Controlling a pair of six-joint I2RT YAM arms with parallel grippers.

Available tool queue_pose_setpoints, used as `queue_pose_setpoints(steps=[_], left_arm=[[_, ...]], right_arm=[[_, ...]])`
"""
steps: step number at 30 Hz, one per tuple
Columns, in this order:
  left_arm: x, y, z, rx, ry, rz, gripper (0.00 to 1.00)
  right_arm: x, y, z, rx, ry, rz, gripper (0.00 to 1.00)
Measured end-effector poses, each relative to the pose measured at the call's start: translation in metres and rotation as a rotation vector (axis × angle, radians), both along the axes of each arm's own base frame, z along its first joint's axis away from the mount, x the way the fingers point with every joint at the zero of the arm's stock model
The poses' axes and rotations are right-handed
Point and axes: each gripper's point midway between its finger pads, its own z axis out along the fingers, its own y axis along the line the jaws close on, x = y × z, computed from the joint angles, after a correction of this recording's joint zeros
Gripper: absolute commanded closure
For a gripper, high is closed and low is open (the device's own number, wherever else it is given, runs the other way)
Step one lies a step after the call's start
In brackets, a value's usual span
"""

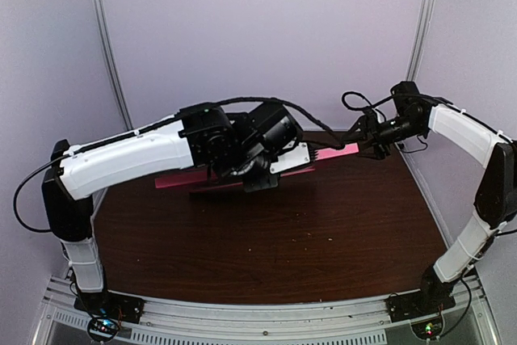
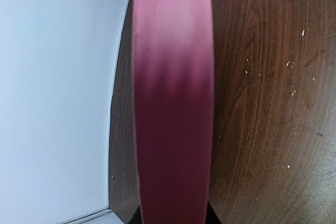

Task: Put the photo into the frame
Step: Pass from the left arm to the right

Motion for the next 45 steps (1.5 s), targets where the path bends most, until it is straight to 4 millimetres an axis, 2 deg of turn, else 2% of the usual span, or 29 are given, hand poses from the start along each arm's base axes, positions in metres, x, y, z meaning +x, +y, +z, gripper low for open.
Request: queue_pose_setpoints(steps=[5, 10, 19, 25, 27, 32, 36, 41, 45], left_arm=[[0.012, 0.001, 0.040, -0.112, 0.063, 0.036, 1.00], [0.027, 0.017, 0.070, -0.255, 0.167, 0.093, 1.00], [0.063, 0.048, 0.096, -0.466, 0.311, 0.205, 1.00], [0.076, 0.066, 0.116, -0.609, 0.417, 0.240, 1.00], [0.071, 0.067, 0.118, -0.640, 0.469, 0.245, 1.00], [0.038, 0.061, 0.115, -0.633, 0.615, 0.199, 1.00], [0.020, 0.061, 0.115, -0.612, 0.680, 0.165, 1.00], [0.010, 0.065, 0.109, -0.572, 0.712, 0.142, 1.00], [0.007, 0.068, 0.107, -0.541, 0.713, 0.115, 1.00]], right_arm=[[0.002, -0.005, 0.001, 0.004, -0.002, -0.012, 0.30], [0.002, -0.011, 0.008, -0.001, -0.025, -0.027, 0.30], [0.000, -0.015, 0.019, -0.010, -0.062, -0.042, 0.30], [0.000, -0.015, 0.018, -0.012, -0.063, -0.044, 0.30], [0.000, -0.016, 0.019, -0.013, -0.067, -0.045, 0.30], [0.001, -0.016, 0.020, -0.015, -0.073, -0.047, 0.30], [0.001, -0.016, 0.022, -0.012, -0.085, -0.045, 0.25], [-0.008, -0.008, 0.044, 0.019, -0.184, -0.004, 0.16], [-0.023, 0.006, 0.069, 0.035, -0.339, 0.077, 0.14]])
